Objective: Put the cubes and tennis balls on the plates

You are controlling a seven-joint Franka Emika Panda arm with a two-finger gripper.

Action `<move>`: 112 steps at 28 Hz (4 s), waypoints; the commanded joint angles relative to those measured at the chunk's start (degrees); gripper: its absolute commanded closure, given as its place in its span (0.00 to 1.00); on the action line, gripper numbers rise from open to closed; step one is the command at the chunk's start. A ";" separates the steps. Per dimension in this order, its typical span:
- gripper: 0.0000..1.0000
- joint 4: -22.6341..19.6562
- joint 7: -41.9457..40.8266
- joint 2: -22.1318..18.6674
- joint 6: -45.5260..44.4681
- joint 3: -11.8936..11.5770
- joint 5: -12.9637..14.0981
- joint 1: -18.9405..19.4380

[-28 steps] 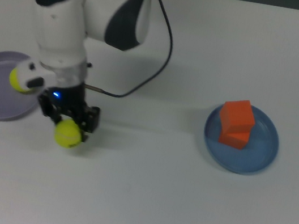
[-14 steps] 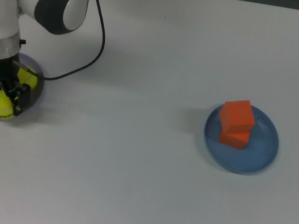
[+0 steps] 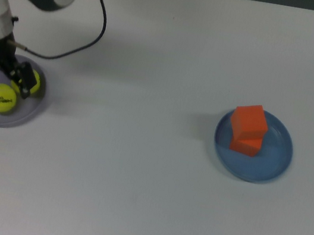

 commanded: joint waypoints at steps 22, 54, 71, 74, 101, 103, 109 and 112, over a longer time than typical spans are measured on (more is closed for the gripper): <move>0.00 -3.06 11.01 -19.04 -22.11 8.74 -13.35 8.02; 0.00 -4.73 11.62 -20.54 -21.85 9.89 -13.44 8.02; 0.00 -4.47 12.24 -20.72 -22.02 9.71 -12.82 7.85; 0.00 -4.38 13.73 -20.72 -22.02 9.71 -12.91 7.85; 0.00 -4.65 13.29 -21.95 -22.11 9.62 -12.91 7.85; 0.00 -4.73 13.29 -21.95 -22.11 9.62 -12.91 7.85; 0.00 -4.73 13.29 -21.95 -22.11 9.62 -12.91 7.85; 0.00 -4.73 13.29 -21.95 -22.02 9.62 -12.91 7.85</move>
